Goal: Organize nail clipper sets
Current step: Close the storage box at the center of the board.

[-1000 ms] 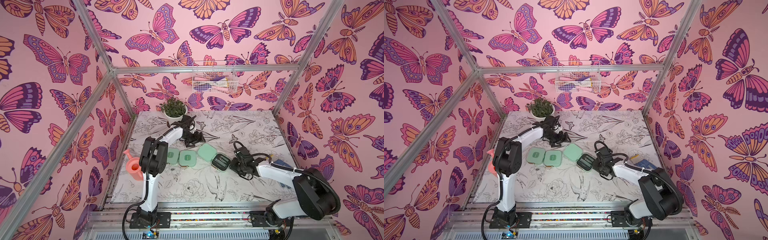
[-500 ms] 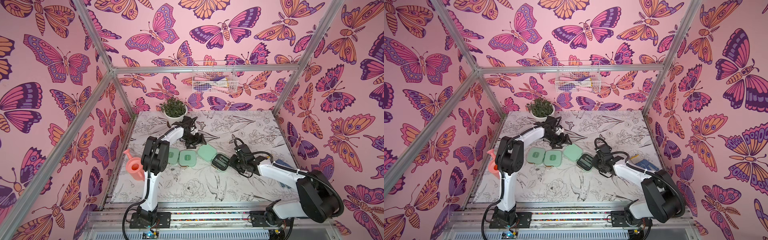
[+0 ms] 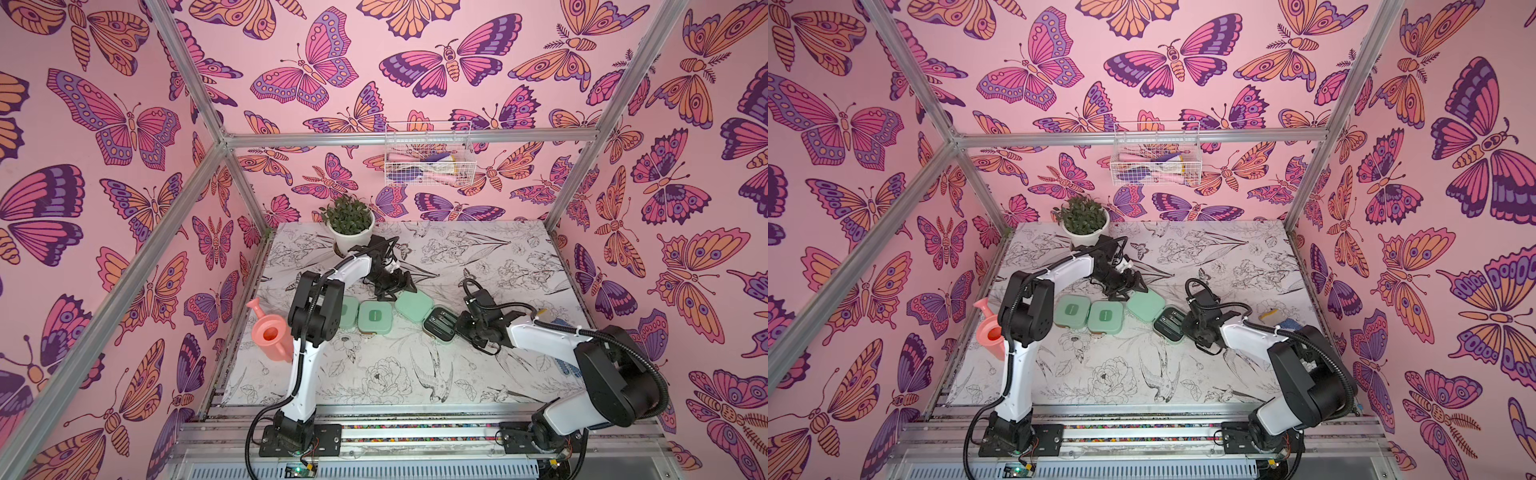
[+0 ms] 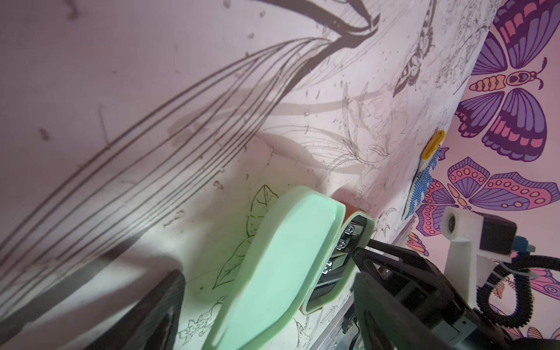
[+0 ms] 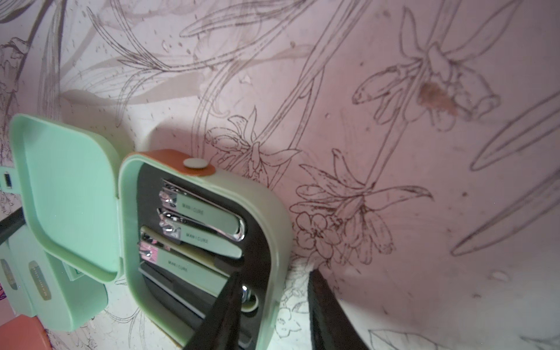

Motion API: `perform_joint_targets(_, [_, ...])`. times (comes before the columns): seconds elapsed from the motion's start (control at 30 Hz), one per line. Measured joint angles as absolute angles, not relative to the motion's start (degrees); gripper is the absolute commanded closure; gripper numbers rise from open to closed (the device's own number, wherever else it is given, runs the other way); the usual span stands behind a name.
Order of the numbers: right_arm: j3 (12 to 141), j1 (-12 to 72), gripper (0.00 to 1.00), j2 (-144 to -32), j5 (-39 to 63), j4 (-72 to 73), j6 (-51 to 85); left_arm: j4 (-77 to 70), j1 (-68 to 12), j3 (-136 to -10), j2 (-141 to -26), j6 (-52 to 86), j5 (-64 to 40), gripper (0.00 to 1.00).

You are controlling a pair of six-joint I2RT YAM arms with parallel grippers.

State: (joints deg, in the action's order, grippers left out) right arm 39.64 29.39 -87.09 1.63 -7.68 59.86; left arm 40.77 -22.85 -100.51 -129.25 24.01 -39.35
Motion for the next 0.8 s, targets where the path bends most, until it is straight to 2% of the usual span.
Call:
perform_joint_targets(0.3, [40.8, 29.4, 0.63, -89.1, 1.3, -5.6, 60.1, 40.9, -24.8, -100.5, -128.2, 24.0, -40.1, 0.12])
perform_joint_targets(0.8, [41.1, 29.4, 0.62, -90.1, 1.4, -3.8, 60.1, 41.0, -28.4, -100.2, -118.3, 24.8, -40.8, 0.11])
